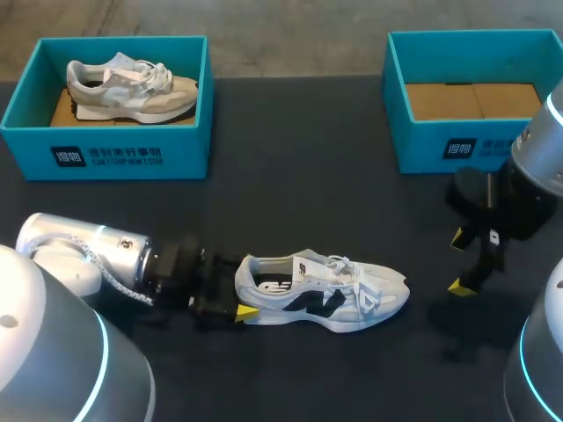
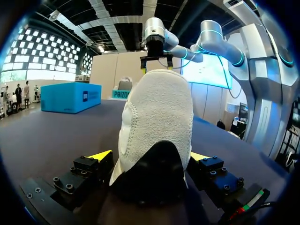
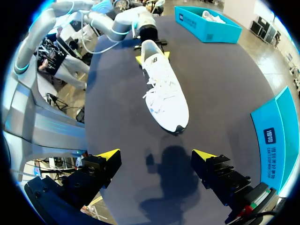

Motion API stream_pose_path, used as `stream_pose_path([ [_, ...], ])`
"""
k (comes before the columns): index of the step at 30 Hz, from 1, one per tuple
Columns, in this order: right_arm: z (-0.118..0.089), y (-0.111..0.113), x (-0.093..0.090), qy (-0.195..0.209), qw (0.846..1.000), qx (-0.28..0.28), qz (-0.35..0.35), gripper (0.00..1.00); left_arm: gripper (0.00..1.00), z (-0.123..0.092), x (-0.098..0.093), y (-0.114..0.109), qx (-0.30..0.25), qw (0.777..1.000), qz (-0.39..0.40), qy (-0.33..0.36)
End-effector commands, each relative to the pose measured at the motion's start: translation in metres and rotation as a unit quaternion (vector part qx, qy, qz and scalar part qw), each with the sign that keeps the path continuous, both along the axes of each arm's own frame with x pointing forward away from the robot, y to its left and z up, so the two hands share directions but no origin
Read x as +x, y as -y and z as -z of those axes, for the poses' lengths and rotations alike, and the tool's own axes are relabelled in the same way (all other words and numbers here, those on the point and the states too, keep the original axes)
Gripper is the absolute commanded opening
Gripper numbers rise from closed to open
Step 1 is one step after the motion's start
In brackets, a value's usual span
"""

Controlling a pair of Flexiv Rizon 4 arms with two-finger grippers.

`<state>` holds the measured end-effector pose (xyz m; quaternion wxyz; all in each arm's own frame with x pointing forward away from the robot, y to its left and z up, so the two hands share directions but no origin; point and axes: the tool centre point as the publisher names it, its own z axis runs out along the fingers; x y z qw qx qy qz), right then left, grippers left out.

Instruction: Take the shoe out of the shoebox, open the shoe tongue, remove and reinsert the insole, then place the shoe into the shoebox

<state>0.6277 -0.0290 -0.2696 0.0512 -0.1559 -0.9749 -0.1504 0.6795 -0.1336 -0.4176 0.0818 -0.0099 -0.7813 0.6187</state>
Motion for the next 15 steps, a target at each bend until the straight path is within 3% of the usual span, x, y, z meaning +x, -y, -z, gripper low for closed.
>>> stream_pose_path([
  [1,0.001,0.000,-0.001,0.001,1.000,-0.001,0.001,1.00,1.00,0.005,0.002,0.009,-0.001,1.000,0.002,-0.002],
  [15,0.001,0.000,-0.001,0.001,1.000,-0.001,0.001,1.00,1.00,0.006,-0.001,0.023,-0.008,1.000,0.003,-0.009],
])
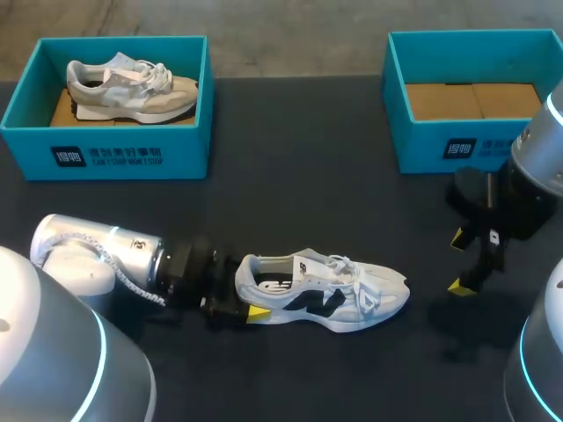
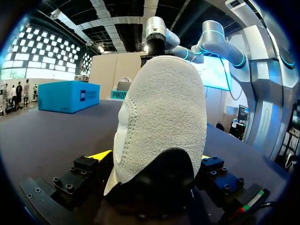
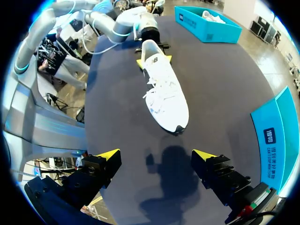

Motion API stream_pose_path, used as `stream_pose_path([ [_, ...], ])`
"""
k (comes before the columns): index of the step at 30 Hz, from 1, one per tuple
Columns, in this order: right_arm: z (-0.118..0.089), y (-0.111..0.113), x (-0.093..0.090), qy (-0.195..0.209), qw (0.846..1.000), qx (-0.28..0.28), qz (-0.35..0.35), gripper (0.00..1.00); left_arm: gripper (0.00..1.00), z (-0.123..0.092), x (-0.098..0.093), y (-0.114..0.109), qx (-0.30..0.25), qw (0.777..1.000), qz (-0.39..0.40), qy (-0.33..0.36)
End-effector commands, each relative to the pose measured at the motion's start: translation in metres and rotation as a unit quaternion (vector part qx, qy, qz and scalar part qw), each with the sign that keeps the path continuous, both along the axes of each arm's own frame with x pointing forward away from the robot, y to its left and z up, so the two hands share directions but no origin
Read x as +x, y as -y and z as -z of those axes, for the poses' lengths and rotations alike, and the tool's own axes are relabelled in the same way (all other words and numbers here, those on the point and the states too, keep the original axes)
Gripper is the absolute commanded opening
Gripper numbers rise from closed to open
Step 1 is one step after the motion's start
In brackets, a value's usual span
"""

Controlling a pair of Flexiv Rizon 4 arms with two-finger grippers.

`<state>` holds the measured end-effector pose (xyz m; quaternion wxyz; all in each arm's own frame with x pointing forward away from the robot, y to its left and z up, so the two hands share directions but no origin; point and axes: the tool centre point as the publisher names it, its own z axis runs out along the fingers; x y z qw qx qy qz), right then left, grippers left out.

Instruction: Take the shoe out of the shoebox, open the shoe tongue, remove and reinsert the insole, then place the shoe into the shoebox

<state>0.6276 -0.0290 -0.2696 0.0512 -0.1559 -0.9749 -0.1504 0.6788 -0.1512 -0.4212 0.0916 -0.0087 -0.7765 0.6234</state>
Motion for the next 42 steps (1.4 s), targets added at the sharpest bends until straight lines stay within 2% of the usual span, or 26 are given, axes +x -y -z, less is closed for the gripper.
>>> stream_pose_path([
  [1,0.001,0.000,-0.001,0.001,1.000,-0.001,0.001,1.00,1.00,0.002,-0.001,0.006,-0.003,1.000,-0.004,0.001],
  [25,0.001,0.000,-0.001,0.001,1.000,-0.001,0.001,1.00,1.00,0.007,-0.006,0.015,0.000,1.000,-0.013,0.006],
  [26,0.001,0.000,-0.001,0.001,1.000,-0.001,0.001,1.00,0.96,0.007,-0.006,0.014,0.000,1.000,-0.013,0.007],
  [27,0.001,0.000,-0.001,0.001,1.000,-0.001,0.001,1.00,0.54,0.007,-0.006,0.014,0.000,1.000,-0.014,0.008],
  [29,0.001,0.000,-0.001,0.001,1.000,-0.001,0.001,1.00,0.07,0.006,-0.006,0.013,0.001,1.000,-0.015,0.009],
  [30,0.001,0.000,-0.001,0.001,1.000,-0.001,0.001,1.00,0.00,0.006,-0.006,0.012,0.001,1.000,-0.015,0.010],
  [42,0.001,0.000,-0.001,0.001,1.000,-0.001,0.001,1.00,0.00,0.007,-0.010,0.008,-0.001,1.000,-0.003,0.009],
])
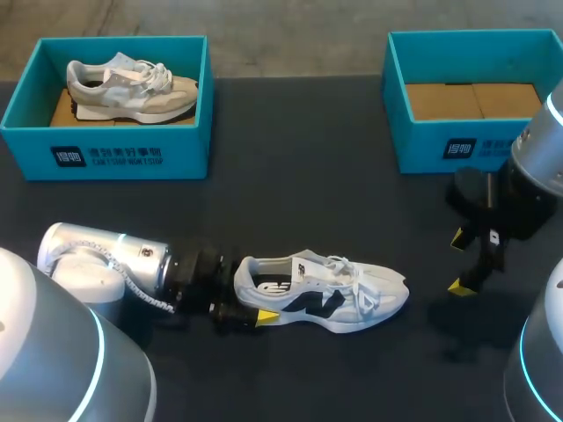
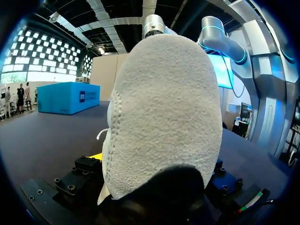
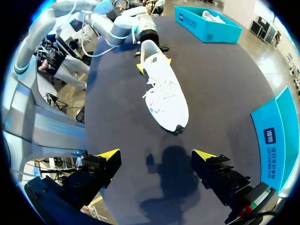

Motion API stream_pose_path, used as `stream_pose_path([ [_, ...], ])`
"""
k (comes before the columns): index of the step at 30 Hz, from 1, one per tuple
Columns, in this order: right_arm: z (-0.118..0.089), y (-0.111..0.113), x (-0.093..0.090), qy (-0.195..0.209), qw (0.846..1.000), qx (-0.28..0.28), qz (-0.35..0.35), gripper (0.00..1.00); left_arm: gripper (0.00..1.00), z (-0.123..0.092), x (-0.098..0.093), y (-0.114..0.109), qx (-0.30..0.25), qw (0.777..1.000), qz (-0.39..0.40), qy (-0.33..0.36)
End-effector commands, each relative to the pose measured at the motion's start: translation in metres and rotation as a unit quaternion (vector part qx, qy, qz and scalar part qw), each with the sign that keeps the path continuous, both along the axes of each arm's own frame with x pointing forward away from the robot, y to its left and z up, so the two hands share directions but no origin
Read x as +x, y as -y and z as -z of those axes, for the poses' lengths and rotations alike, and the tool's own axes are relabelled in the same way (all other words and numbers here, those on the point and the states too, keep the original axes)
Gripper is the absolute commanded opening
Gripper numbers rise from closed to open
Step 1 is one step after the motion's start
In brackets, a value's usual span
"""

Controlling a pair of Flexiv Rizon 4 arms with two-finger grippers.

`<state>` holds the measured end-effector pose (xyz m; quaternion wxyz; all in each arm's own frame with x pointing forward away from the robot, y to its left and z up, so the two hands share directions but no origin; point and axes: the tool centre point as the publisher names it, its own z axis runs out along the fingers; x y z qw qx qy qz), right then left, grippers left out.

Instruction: Take the shoe out of the shoebox, open the shoe tongue, remove and reinsert the insole, then place the shoe into the shoebox

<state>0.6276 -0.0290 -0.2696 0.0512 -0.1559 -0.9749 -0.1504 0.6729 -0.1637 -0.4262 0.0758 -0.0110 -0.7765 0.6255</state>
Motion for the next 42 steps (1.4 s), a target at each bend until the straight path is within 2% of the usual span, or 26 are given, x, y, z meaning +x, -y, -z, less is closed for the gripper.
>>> stream_pose_path([
  [1,0.001,0.000,-0.001,0.001,1.000,-0.001,0.001,1.00,0.00,0.002,-0.004,-0.004,0.001,1.000,0.006,-0.005],
  [7,0.001,0.000,-0.001,0.001,1.000,-0.001,0.001,1.00,0.00,0.002,-0.004,-0.004,0.001,1.000,0.006,-0.005],
  [12,-0.012,-0.021,0.010,0.023,0.999,-0.032,-0.015,1.00,0.00,0.002,-0.004,-0.004,0.001,1.000,0.006,-0.005],
  [18,-0.017,-0.045,0.019,0.032,0.997,-0.071,-0.030,1.00,0.00,0.002,-0.004,-0.004,0.001,1.000,0.006,-0.005],
  [21,-0.018,-0.053,0.021,0.039,0.996,-0.073,-0.035,1.00,0.00,0.002,-0.004,-0.004,0.001,1.000,0.006,-0.005],
  [31,-0.012,-0.085,0.030,0.045,0.994,-0.095,-0.037,1.00,0.00,0.002,-0.004,-0.004,0.001,1.000,0.006,-0.005],
  [42,-0.004,-0.108,0.049,0.031,0.994,-0.106,0.021,1.00,0.00,0.002,-0.004,-0.004,0.001,1.000,0.006,-0.005],
])
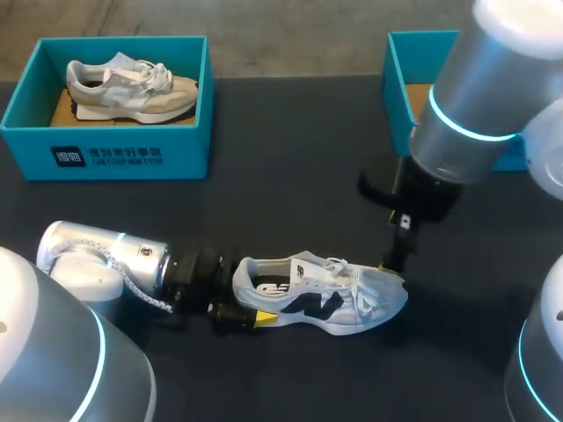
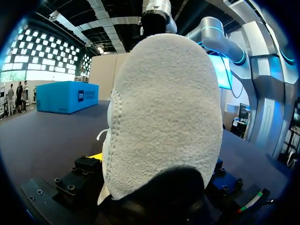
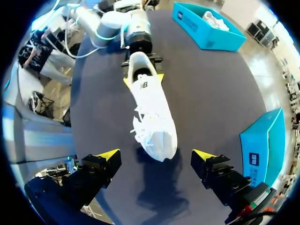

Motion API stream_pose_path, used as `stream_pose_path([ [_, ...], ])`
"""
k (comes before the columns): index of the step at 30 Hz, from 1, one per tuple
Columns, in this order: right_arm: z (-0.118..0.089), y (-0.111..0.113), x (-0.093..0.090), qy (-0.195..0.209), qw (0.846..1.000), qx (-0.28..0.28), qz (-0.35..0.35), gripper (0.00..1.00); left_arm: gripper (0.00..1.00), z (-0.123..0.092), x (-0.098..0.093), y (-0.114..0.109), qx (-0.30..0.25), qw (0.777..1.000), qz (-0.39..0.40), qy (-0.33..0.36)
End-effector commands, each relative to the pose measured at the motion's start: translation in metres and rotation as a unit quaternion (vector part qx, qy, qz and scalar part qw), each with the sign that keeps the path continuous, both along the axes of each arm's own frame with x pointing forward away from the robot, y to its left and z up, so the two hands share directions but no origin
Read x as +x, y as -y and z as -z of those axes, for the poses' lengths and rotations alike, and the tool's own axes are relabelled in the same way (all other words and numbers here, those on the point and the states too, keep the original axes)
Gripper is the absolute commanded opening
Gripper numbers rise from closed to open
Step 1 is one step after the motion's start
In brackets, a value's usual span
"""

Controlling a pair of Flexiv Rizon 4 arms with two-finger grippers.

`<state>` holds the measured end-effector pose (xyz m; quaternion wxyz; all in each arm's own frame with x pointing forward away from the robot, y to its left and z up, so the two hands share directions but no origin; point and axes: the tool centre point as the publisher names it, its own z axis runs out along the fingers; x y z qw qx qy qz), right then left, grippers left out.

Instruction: Take the shoe out of the shoebox, open the shoe tongue, remove and reinsert the insole, then place the shoe into the shoebox

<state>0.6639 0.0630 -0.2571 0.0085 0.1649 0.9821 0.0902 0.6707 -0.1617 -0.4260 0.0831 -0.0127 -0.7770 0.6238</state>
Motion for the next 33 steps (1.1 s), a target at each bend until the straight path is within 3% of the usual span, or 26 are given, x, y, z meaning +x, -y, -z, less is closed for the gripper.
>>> stream_pose_path([
  [1,0.008,-0.018,0.013,-0.017,0.999,-0.041,0.021,1.00,0.00,0.003,-0.002,-0.002,-0.001,1.000,0.000,0.000],
  [7,0.008,-0.021,0.018,-0.028,0.992,-0.053,0.111,1.00,0.00,0.003,-0.002,-0.002,-0.001,1.000,0.000,0.000],
  [13,0.008,-0.012,0.010,-0.043,0.961,-0.064,0.266,1.00,0.00,0.003,-0.002,-0.002,-0.001,1.000,0.000,0.000],
  [15,0.008,-0.011,0.005,-0.050,0.961,-0.044,0.269,1.00,0.00,0.003,-0.002,-0.002,-0.001,1.000,0.000,0.000],
  [30,0.008,-0.011,0.005,-0.050,0.961,-0.044,0.269,1.00,0.00,0.003,-0.002,-0.002,-0.001,1.000,0.000,0.000],
  [33,0.009,-0.022,0.003,-0.044,0.945,-0.056,0.318,1.00,0.00,0.003,-0.002,-0.002,-0.001,1.000,0.000,0.000],
])
